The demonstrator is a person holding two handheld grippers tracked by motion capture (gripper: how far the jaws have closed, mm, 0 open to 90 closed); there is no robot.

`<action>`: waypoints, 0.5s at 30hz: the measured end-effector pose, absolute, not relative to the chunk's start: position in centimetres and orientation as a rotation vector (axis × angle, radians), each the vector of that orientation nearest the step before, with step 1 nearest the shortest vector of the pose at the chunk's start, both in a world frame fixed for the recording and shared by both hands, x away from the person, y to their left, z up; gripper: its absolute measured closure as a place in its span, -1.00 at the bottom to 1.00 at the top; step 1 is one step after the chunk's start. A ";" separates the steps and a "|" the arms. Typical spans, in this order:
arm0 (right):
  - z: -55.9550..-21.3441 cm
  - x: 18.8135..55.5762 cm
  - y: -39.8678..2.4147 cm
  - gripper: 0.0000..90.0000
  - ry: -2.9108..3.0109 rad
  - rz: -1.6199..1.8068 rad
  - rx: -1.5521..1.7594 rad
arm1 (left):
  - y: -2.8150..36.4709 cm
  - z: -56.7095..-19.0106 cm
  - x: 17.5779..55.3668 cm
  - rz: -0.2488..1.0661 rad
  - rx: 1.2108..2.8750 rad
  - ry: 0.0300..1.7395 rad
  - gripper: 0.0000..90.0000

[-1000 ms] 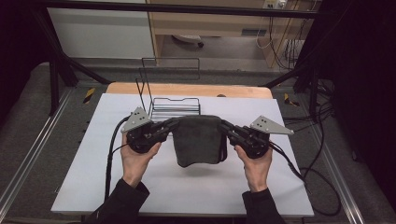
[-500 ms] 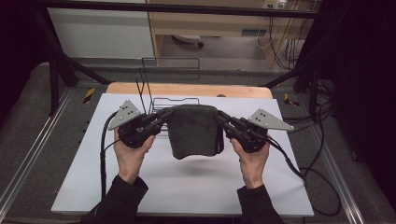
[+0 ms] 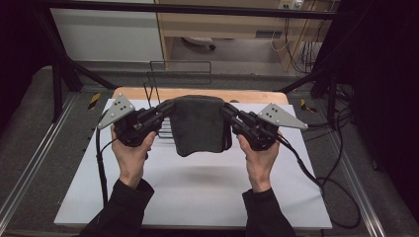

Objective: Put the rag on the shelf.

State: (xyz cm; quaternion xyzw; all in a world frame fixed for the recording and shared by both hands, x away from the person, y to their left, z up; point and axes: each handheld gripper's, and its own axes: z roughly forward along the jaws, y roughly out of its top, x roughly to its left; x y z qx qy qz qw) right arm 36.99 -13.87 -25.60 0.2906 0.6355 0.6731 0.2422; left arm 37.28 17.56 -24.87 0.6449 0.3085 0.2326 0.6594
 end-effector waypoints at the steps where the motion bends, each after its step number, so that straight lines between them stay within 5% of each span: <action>1: -25.4 37.1 -13.7 0.80 1.732 1.841 0.790 | 17.7 -24.7 37.3 0.531 1.452 0.699 0.80; 15: -22.6 38.2 -11.9 0.80 1.669 1.865 0.741 | 18.8 -22.1 38.0 0.581 1.393 0.695 0.80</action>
